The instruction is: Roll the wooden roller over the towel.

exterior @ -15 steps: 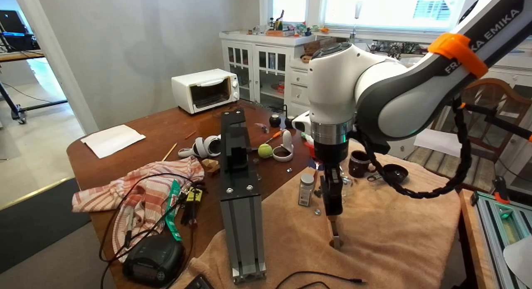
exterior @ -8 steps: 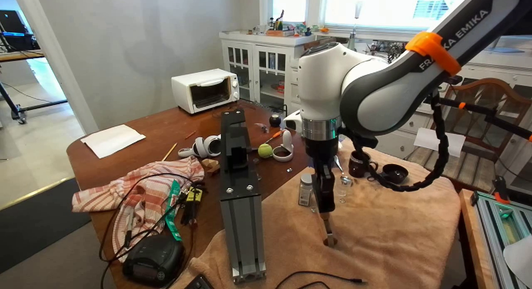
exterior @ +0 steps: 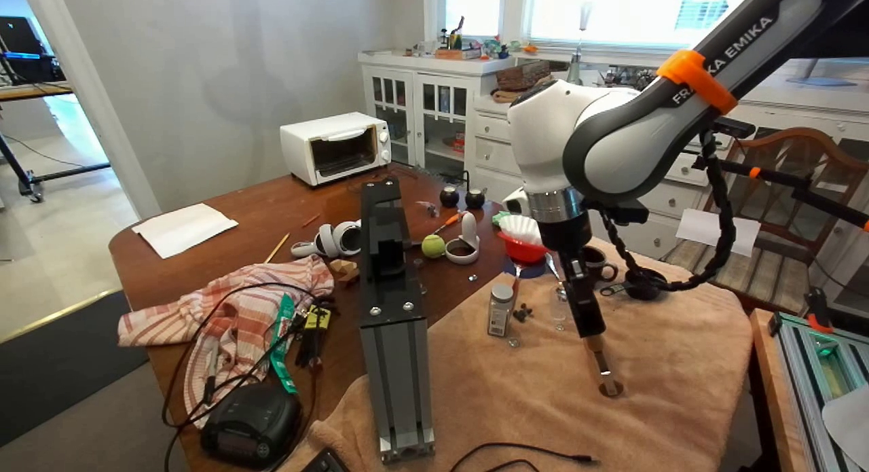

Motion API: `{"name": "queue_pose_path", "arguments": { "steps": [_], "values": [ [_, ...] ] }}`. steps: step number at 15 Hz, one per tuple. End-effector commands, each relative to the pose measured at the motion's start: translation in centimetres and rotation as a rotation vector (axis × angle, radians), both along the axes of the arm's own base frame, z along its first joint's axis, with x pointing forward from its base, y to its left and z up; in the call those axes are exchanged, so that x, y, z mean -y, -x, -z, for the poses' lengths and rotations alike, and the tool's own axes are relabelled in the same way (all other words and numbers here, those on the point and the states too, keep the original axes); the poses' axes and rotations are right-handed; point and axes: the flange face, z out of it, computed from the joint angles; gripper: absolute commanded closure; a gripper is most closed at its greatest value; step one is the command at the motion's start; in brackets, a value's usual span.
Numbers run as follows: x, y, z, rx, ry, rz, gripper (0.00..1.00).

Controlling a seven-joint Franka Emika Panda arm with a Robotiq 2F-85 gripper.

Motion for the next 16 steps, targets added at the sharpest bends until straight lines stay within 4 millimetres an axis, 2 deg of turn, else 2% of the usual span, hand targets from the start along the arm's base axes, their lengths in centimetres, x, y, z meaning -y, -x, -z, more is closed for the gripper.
{"name": "queue_pose_path", "arguments": {
  "steps": [1,4,7,9,16],
  "values": [
    [3.6,3.7,3.1,-0.096,0.009,0.084,0.78],
    [5.9,6.0,3.9,-0.149,0.018,0.157,0.78],
    [7.0,6.9,4.2,-0.153,0.033,0.205,0.78],
    [6.5,6.5,3.7,-0.124,0.038,0.207,0.78],
    [1.9,3.7,2.3,-0.044,0.05,0.061,0.78]
  ]
}}
